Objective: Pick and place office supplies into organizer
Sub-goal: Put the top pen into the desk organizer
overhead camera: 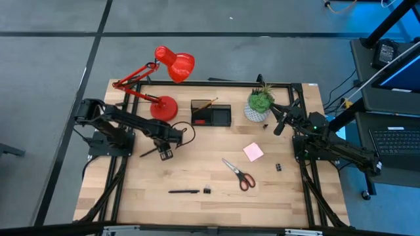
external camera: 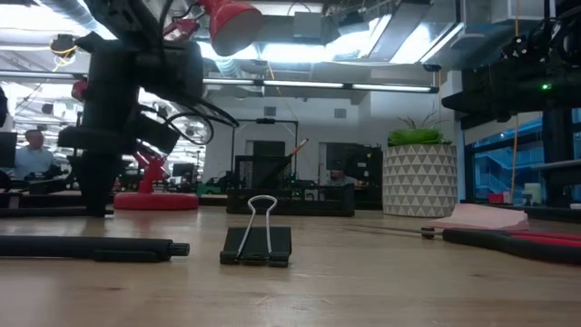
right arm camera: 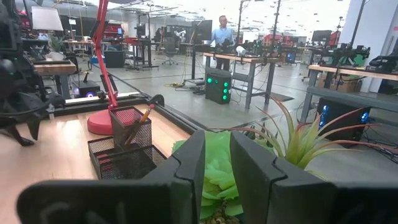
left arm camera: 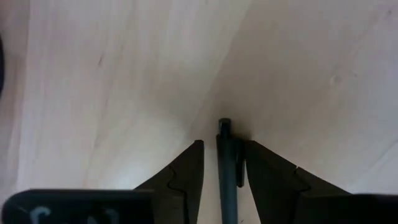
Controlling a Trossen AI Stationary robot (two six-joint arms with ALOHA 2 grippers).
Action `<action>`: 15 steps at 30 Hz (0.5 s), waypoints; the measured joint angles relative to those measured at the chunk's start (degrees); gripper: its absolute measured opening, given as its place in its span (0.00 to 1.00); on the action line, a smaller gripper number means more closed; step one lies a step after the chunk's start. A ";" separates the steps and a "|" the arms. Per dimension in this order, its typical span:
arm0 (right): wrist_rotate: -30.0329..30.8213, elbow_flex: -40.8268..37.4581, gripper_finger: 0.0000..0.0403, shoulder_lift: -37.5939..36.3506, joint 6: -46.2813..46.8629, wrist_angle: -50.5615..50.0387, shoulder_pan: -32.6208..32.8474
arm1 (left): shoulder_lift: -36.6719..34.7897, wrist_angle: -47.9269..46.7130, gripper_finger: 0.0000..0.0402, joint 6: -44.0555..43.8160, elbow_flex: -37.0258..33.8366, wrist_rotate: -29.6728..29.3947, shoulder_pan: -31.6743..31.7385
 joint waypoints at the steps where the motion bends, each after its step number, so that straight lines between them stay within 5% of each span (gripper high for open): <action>1: 0.00 -0.02 0.20 0.02 -0.02 0.02 0.02 | 0.00 0.02 0.26 0.05 0.00 0.83 0.55; 15: 0.00 0.00 0.20 0.00 -0.08 0.02 0.02 | 0.00 1.85 0.23 1.90 0.00 2.14 2.59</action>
